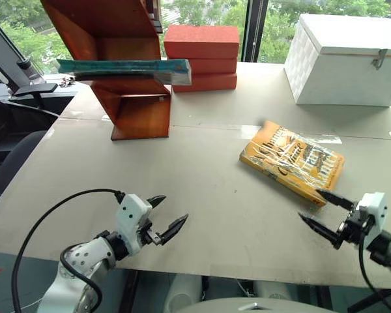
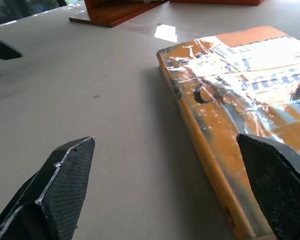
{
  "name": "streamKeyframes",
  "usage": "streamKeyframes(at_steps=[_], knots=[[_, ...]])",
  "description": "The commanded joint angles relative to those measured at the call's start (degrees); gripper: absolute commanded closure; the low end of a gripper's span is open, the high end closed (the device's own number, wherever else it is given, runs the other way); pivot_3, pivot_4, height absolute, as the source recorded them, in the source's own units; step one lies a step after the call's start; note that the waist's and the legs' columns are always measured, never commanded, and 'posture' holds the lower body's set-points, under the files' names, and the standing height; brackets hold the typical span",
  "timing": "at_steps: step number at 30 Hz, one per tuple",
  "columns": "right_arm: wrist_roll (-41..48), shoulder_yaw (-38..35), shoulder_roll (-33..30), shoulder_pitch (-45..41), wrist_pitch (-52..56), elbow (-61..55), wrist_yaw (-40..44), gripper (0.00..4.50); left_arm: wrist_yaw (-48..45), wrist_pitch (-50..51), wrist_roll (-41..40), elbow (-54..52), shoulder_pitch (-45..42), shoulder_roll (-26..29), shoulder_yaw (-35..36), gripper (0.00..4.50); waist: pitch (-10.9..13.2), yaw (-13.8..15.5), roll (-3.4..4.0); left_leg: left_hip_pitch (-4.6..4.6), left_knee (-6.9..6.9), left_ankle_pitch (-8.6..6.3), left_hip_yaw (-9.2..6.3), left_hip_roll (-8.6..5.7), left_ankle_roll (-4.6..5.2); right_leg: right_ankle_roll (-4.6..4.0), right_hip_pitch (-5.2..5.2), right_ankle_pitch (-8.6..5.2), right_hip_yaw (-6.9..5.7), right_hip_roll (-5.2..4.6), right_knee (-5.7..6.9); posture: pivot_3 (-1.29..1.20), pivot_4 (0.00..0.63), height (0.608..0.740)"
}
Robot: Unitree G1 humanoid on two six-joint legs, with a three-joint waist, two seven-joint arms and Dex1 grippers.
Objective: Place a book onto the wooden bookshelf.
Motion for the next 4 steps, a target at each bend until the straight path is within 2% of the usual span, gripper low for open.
streamKeyframes(at_steps=[1,4], knots=[[-4.23,2.05,2.42,4.34,-7.39,0.06,-0.64,0.00,1.92,-0.31,0.02,-0.57,-0.45,-1.27,-1.75,0.03,-0.05,0.00,0.04,0.01,0.00,0.00,0.02,0.00,0.00,-0.03,0.01,-0.02,0.03,0.00,-0.01,0.00,0.150,0.740],[-6.83,2.89,4.17,4.73,-10.59,1.51,-3.26,0.00,2.83,-3.55,3.71,1.84,-0.03,-1.09,-3.91,0.03,-0.06,-0.30,0.04,0.12,0.00,-0.01,0.14,0.00,0.01,-0.19,0.09,-0.11,0.13,0.00,-0.06,0.00,0.150,0.740]])
